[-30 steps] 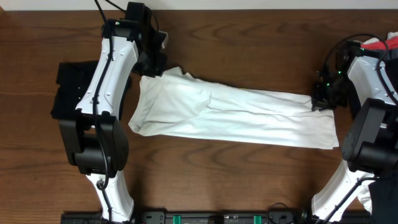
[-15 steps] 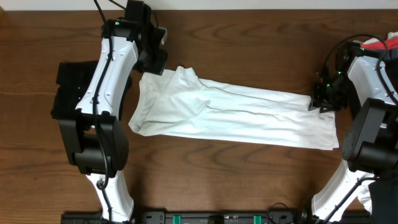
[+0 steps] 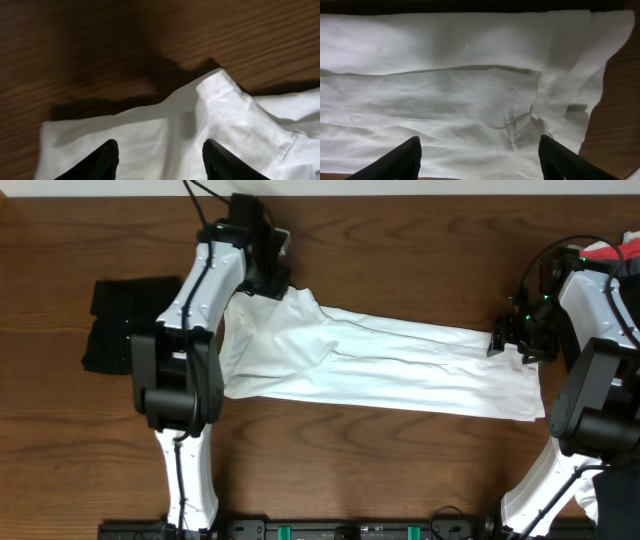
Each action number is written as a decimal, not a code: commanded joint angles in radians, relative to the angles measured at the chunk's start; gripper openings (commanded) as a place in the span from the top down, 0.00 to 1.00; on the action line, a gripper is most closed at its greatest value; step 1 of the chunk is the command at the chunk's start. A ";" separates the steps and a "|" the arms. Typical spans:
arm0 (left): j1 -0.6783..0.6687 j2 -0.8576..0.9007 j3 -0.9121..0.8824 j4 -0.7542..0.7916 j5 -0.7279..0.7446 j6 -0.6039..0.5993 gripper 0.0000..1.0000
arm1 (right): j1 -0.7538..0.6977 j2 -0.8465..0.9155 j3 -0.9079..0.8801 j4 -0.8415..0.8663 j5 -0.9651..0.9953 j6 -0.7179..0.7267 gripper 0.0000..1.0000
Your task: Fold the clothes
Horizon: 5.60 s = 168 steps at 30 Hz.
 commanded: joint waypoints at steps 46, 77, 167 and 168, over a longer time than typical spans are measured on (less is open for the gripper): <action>-0.039 -0.135 -0.002 -0.289 0.013 -0.029 0.94 | -0.081 0.001 -0.004 0.000 -0.069 0.010 0.22; -0.032 -0.108 -0.055 -0.154 -0.105 -0.086 0.51 | -0.081 0.001 -0.004 0.000 -0.068 0.010 0.20; -0.062 -0.140 -0.314 0.020 0.122 -0.187 0.92 | -0.081 0.001 -0.004 0.007 -0.076 0.010 0.19; -0.062 -0.147 -0.312 0.004 0.147 -0.187 0.94 | -0.081 0.001 -0.004 0.007 -0.077 0.010 0.19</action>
